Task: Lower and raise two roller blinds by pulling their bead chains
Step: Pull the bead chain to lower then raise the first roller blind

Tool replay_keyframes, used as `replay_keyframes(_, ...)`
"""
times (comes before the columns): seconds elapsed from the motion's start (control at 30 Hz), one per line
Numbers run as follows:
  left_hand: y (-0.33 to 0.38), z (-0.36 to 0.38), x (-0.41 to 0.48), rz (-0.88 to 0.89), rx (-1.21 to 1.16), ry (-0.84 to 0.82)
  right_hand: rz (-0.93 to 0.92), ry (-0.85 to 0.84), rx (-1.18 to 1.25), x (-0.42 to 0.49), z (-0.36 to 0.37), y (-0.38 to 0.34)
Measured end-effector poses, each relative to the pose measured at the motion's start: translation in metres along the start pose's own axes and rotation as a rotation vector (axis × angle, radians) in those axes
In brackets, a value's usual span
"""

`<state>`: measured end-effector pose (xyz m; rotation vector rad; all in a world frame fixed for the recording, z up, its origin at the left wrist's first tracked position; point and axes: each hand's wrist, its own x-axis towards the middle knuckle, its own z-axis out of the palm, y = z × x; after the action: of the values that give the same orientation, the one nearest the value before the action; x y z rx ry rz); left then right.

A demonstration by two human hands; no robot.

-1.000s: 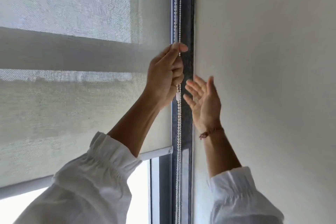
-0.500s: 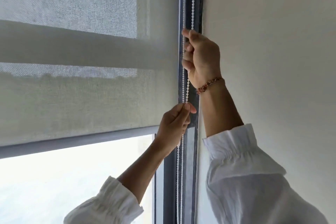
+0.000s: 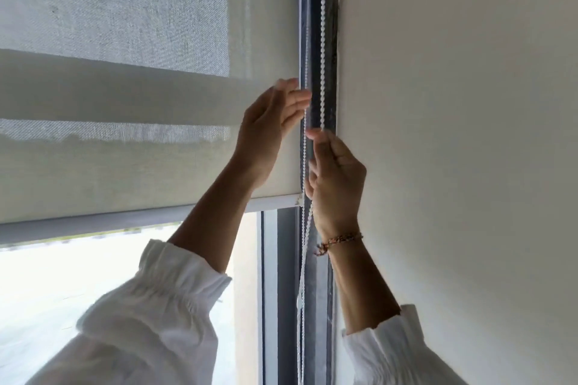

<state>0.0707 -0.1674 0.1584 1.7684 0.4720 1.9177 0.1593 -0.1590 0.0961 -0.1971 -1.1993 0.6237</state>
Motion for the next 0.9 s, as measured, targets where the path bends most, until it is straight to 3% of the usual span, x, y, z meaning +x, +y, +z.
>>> replay_keyframes(0.13,0.023,0.027,0.013,-0.067,0.045,-0.104,0.051,0.019,-0.04,-0.039,-0.009,0.024)
replay_keyframes(0.27,0.027,0.044,0.013,-0.172,-0.121,0.016,0.146,-0.007,0.041,-0.051,-0.019,0.026)
replay_keyframes(0.43,0.016,0.054,0.013,-0.033,-0.11,0.179,0.31,-0.156,0.264,-0.035,-0.026,0.023)
replay_keyframes(0.6,0.011,0.05,0.012,0.075,-0.118,0.194,0.436,-0.282,0.207,-0.014,-0.033,0.027)
replay_keyframes(0.7,0.006,0.053,0.005,0.104,-0.065,0.193,0.432,-0.207,0.104,0.003,-0.03,0.027)
replay_keyframes(0.9,-0.025,0.047,-0.027,0.107,0.095,0.158,0.283,-0.12,0.19,0.06,-0.014,-0.005)
